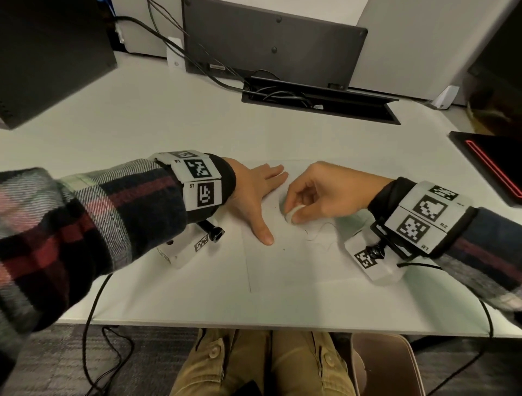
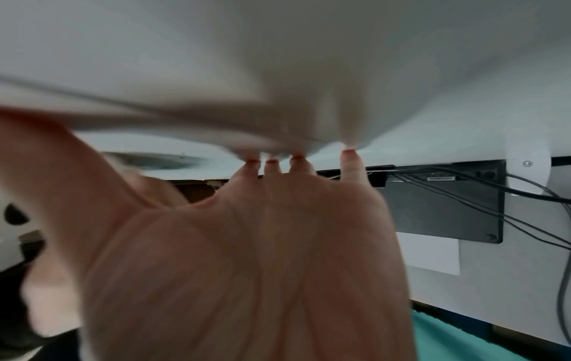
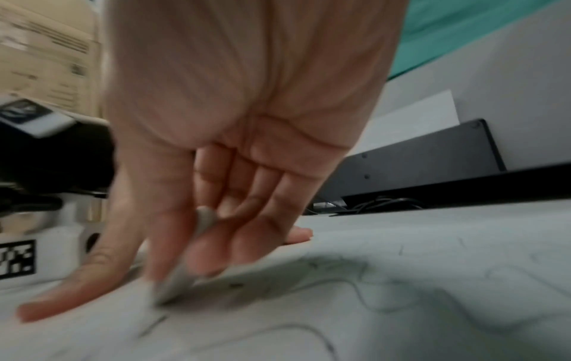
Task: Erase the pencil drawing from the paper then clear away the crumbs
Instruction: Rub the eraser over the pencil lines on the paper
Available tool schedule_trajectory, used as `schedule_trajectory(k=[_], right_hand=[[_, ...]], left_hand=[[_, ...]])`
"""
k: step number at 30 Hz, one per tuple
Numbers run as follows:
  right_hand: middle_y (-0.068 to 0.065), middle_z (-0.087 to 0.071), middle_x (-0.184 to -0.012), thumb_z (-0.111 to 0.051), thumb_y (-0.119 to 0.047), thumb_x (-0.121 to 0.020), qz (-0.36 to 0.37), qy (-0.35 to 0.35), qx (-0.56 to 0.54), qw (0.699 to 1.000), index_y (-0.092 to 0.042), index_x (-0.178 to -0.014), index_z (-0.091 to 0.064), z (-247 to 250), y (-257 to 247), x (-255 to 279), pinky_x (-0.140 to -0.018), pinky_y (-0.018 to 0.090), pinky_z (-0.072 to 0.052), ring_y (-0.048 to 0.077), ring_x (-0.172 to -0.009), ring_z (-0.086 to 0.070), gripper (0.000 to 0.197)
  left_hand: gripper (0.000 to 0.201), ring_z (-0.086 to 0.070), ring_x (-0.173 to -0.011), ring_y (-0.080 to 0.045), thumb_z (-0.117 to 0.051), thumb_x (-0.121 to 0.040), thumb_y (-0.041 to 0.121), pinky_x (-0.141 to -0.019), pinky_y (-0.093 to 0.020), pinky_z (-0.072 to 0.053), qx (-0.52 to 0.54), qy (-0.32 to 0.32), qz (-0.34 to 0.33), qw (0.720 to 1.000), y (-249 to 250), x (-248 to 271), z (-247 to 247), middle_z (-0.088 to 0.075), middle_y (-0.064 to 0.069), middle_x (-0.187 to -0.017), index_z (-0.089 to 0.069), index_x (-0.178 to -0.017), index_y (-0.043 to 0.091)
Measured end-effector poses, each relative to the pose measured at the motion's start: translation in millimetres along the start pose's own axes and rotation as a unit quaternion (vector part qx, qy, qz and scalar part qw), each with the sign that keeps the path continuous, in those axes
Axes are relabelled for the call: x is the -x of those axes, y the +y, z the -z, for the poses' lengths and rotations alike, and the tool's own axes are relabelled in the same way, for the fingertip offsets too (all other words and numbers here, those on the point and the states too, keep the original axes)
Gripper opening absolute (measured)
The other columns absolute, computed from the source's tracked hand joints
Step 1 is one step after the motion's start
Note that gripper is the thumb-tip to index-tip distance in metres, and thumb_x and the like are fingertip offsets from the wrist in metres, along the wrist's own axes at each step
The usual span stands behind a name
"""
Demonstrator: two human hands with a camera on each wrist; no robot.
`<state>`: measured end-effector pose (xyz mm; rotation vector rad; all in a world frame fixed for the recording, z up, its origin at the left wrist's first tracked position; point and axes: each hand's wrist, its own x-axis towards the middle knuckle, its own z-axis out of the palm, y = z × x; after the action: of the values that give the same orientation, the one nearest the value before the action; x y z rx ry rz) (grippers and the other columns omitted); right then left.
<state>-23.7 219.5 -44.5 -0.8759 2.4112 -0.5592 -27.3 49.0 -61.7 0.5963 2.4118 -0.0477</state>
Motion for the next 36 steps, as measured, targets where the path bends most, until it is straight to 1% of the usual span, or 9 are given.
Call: schedule_trajectory(k=[3, 7, 13, 17, 21, 23, 25, 29, 36], right_hand=[[0.002, -0.069, -0.078, -0.075, -0.017, -0.076, -0.012, -0.047, -0.010, 0.999, -0.020, -0.087, -0.072, 1.3, 1.6, 9.9, -0.060, 0.013, -0.042, 0.004, -0.059, -0.054, 0.012], [-0.011, -0.062, -0.085, -0.069, -0.021, -0.082, -0.038, 0.086, 0.063, 0.994, -0.024, -0.088, -0.062, 27.4, 21.8, 9.0, -0.077, 0.020, -0.044, 0.004, -0.078, -0.059, 0.009], [-0.004, -0.066, -0.100, -0.062, -0.018, -0.087, -0.074, 0.049, 0.103, 0.991, -0.016, -0.093, -0.060, 32.5, 37.1, 4.8, -0.095, 0.031, -0.045, 0.015, -0.102, -0.061, 0.007], [-0.006, -0.067, -0.099, -0.063, -0.016, -0.086, -0.061, 0.048, 0.033, 0.996, -0.022, -0.089, -0.057, 31.2, 37.4, 2.6, -0.093, 0.023, -0.045, 0.008, -0.098, -0.062, 0.009], [-0.006, -0.068, -0.102, -0.065, -0.014, -0.084, -0.037, 0.011, -0.029, 0.999, -0.024, -0.086, -0.059, 28.0, 31.4, 1.7, -0.098, 0.027, -0.046, 0.010, -0.104, -0.063, 0.012], [-0.010, -0.068, -0.102, -0.067, -0.014, -0.082, -0.027, -0.001, -0.046, 0.999, -0.024, -0.085, -0.060, 26.3, 28.9, 2.0, -0.098, 0.022, -0.046, 0.010, -0.108, -0.062, 0.012], [-0.016, -0.066, -0.097, -0.069, -0.015, -0.081, -0.021, 0.011, -0.025, 0.999, -0.027, -0.083, -0.060, 24.0, 27.5, 1.6, -0.093, 0.017, -0.046, 0.007, -0.102, -0.063, 0.015], [-0.007, -0.068, -0.097, -0.072, -0.024, -0.078, -0.012, 0.064, 0.047, 0.997, -0.024, -0.088, -0.069, 19.1, 25.7, -3.5, -0.089, 0.026, -0.047, 0.008, -0.093, -0.060, 0.011], [-0.011, -0.058, -0.065, -0.071, -0.017, -0.080, -0.001, 0.097, 0.071, 0.993, -0.014, -0.090, -0.071, 12.2, 11.6, -13.9, -0.057, 0.006, -0.038, -0.009, -0.056, -0.051, 0.011]], left_hand=[[0.131, 0.020, -0.141, -0.010, -0.069, -0.060, 0.068, -0.117, -0.045, 0.002, -0.007, 0.005, 0.006, 1.000, 0.5, 0.5, -0.9, 0.027, 0.013, -0.152, 0.022, -0.145, 0.027], [0.130, 0.014, -0.143, -0.010, -0.069, -0.058, 0.070, -0.118, -0.044, -0.006, 0.004, 0.021, 0.014, 1.000, -2.9, 1.8, -0.5, 0.022, 0.011, -0.154, 0.018, -0.146, 0.030], [0.094, -0.027, -0.127, -0.021, -0.057, -0.069, 0.073, -0.107, -0.040, -0.022, -0.024, 0.112, 0.027, 0.993, -3.3, 8.1, 2.2, -0.029, 0.007, -0.135, -0.016, -0.146, 0.037], [0.059, -0.042, -0.108, -0.013, -0.063, -0.072, 0.063, -0.096, -0.031, -0.019, 0.015, 0.169, 0.002, 0.985, 2.0, 10.4, 1.7, -0.045, 0.012, -0.100, -0.051, -0.122, 0.033], [0.030, -0.050, -0.088, -0.007, -0.074, -0.070, 0.050, -0.091, -0.027, -0.021, 0.075, 0.185, -0.026, 0.979, 4.4, 9.1, 1.0, -0.056, 0.016, -0.081, -0.063, -0.087, 0.028], [0.032, -0.051, -0.088, -0.008, -0.076, -0.068, 0.049, -0.094, -0.028, -0.022, 0.065, 0.192, -0.039, 0.979, 5.2, 5.8, 1.4, -0.057, 0.011, -0.094, -0.063, -0.085, 0.026], [0.051, -0.049, -0.105, -0.011, -0.075, -0.067, 0.054, -0.100, -0.031, -0.022, 0.055, 0.184, -0.042, 0.980, 4.3, 1.3, 1.5, -0.049, 0.008, -0.116, -0.059, -0.107, 0.027], [0.101, -0.012, -0.142, -0.012, -0.064, -0.069, 0.066, -0.112, -0.047, -0.006, 0.026, 0.097, -0.031, 0.994, -2.2, -6.0, 4.7, -0.008, 0.013, -0.154, -0.011, -0.148, 0.034], [0.110, 0.018, -0.143, -0.013, -0.060, -0.066, 0.073, -0.110, -0.055, 0.008, 0.012, 0.038, -0.011, 0.999, -2.0, -5.2, 3.7, 0.018, 0.023, -0.153, 0.012, -0.145, 0.044]])
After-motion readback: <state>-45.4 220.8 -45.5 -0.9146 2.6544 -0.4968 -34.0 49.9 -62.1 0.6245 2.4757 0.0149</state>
